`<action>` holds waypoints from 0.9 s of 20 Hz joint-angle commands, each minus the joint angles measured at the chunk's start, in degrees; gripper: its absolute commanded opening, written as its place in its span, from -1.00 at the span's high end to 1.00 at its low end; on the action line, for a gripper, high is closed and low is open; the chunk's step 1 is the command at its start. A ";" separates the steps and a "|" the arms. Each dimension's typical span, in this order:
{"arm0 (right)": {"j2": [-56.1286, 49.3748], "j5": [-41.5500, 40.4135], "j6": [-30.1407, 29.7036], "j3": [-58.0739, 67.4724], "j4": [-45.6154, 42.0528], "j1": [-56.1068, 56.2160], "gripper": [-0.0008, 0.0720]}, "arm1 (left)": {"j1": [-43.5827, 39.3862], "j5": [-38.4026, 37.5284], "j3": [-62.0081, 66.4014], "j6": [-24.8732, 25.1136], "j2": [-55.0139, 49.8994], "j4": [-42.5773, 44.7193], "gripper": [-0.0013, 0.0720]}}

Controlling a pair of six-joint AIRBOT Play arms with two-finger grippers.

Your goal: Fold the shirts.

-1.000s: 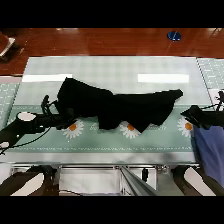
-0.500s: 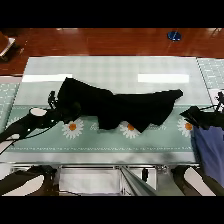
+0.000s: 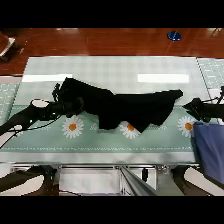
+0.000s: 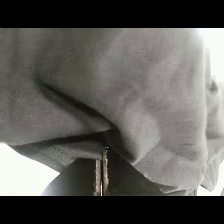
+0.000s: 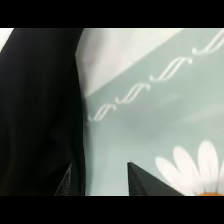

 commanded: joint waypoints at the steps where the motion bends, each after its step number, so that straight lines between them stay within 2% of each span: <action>1: -8.28 -0.11 1.14 6.16 2.36 -0.02 -0.13 | -0.02 -0.74 0.39 0.31 -0.11 -0.09 0.90; 7: -20.39 -0.22 1.33 16.70 3.72 2.16 -0.13 | -0.02 -0.70 0.39 0.31 -0.11 -0.09 0.90; 13: -31.41 0.61 4.37 27.21 3.72 7.82 -0.13 | -0.02 -0.68 0.39 0.28 -0.11 -0.09 0.90; 14: -32.28 0.81 4.37 28.26 3.72 8.85 -0.07 | -0.02 -0.66 0.39 0.28 -0.11 -0.11 0.90; 15: -32.48 0.72 4.28 28.98 3.69 9.70 0.27 | -0.02 -0.68 0.39 0.26 -0.11 -0.11 0.90; 16: -32.41 1.09 2.84 30.01 3.76 10.36 0.85 | -0.02 -0.74 0.39 0.04 -0.09 -0.17 0.90; 18: -31.76 4.96 1.18 33.81 3.78 10.93 0.91 | 0.55 -1.84 1.07 0.11 0.61 -0.13 0.90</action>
